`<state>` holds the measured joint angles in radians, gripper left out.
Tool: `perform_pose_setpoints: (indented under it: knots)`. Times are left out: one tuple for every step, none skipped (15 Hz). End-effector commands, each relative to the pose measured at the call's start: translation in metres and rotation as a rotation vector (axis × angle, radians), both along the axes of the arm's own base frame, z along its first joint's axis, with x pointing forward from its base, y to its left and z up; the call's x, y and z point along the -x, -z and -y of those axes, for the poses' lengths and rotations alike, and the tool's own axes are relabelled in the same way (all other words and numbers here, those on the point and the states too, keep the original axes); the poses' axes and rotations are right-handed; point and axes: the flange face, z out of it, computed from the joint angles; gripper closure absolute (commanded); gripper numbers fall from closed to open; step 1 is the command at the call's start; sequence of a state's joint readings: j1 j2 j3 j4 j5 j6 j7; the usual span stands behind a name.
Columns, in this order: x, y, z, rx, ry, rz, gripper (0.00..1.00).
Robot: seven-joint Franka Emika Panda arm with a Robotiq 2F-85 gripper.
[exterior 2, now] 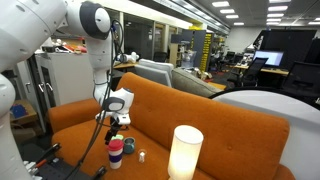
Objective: Pick up the pink lid off the cup and put it on the couch.
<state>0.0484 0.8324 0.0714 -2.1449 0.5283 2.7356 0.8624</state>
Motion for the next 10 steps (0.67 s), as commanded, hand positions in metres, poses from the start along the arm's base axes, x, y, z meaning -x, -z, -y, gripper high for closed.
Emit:
perform_pose_setpoints:
  knots:
    - [-0.006, 0.002, 0.003, 0.000, 0.024, 0.027, 0.00]
    - [-0.008, 0.003, 0.003, 0.006, 0.023, 0.029, 0.00]
    - [-0.009, 0.004, 0.003, 0.010, 0.023, 0.027, 0.00]
    - [-0.009, 0.007, 0.003, 0.009, 0.023, 0.019, 0.00]
    - [-0.009, 0.010, 0.004, 0.010, 0.025, 0.016, 0.00]
    - [-0.009, 0.014, 0.005, 0.009, 0.027, 0.009, 0.00]
    - [-0.008, 0.017, 0.006, 0.011, 0.028, 0.005, 0.00]
    - [-0.008, 0.020, 0.007, 0.013, 0.031, 0.002, 0.00]
    - [-0.008, 0.023, 0.008, 0.014, 0.035, -0.002, 0.00]
    - [-0.009, 0.025, 0.010, 0.015, 0.040, -0.005, 0.00]
